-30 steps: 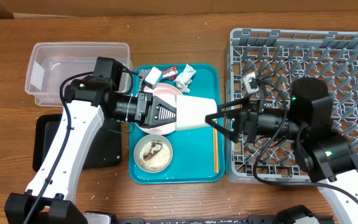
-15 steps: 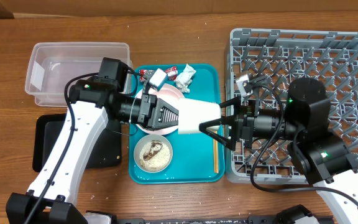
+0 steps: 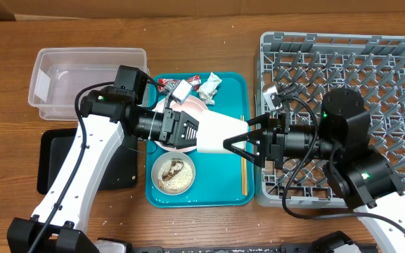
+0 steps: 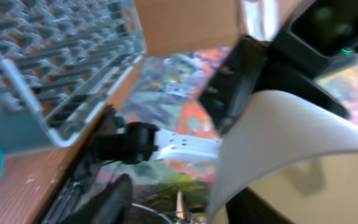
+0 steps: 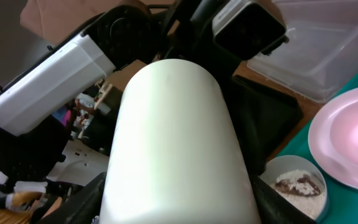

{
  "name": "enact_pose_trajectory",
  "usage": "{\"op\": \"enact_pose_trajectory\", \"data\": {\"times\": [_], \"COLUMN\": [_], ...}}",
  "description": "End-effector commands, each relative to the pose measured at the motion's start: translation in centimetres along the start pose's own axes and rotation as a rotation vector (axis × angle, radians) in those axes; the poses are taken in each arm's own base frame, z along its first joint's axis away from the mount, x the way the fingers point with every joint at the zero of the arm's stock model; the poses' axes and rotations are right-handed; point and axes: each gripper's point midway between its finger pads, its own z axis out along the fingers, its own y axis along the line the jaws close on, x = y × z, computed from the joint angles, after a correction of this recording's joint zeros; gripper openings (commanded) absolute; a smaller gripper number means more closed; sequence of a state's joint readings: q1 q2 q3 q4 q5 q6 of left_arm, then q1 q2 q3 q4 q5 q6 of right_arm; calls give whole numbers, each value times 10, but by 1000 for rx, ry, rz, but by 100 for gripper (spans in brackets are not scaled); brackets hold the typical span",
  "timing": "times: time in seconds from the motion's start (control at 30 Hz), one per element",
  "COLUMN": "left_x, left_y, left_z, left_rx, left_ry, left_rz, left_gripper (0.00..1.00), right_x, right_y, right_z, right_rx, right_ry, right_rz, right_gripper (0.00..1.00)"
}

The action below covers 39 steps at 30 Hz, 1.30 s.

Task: Sort waste into correct bins and load items into the dishwasher
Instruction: 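Lower the cup into the grey dish rack with the right gripper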

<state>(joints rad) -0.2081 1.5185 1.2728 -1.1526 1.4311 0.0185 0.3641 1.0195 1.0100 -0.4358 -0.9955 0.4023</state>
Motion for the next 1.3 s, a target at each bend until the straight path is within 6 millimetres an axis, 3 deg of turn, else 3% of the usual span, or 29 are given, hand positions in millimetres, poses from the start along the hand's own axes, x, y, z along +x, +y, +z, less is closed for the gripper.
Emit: {"op": "enact_pose_trajectory", "data": {"times": [0.0,0.07,0.1,0.2,0.33,0.5,0.7,0.87,1.0,1.1,1.23,1.27], "left_x": [-2,-2,-2,-2,-4,-7,-11,-3,8,15,26,29], "left_y": [33,54,62,79,81,71,52,35,29,28,35,38], "left_z": [-8,-19,-26,-45,-58,-63,-91,-113,-125,-127,-131,-133], "left_rx": [-229,-352,-401,-498,-509,-549,-757,-901,-975,-994,-1030,-1050], "left_ry": [-14,-31,-40,-76,-110,-122,-221,-313,-357,-357,-339,-338], "left_rz": [-12,-55,-70,-135,-154,-82,-5,18,15,4,-60,-81], "left_gripper": [58,62,70,71,67,62,60,63,67,68,66,61], "right_x": [-11,-9,-7,10,52,94,110,140,157,154,126,116], "right_y": [5,-12,-24,-59,-99,-124,-144,-160,-164,-167,-162,-159], "right_z": [-16,-29,-40,-74,-123,-156,-137,-120,-112,-107,-101,-98], "right_rx": [98,232,329,619,971,1228,1237,1237,1234,1235,1205,1186], "right_ry": [-81,-126,-152,-199,-190,-135,16,223,350,348,250,214], "right_rz": [-44,-4,24,109,294,497,593,735,789,754,664,636], "right_gripper": [53,54,53,54,54,54,53,54,73,91,98,97]}}
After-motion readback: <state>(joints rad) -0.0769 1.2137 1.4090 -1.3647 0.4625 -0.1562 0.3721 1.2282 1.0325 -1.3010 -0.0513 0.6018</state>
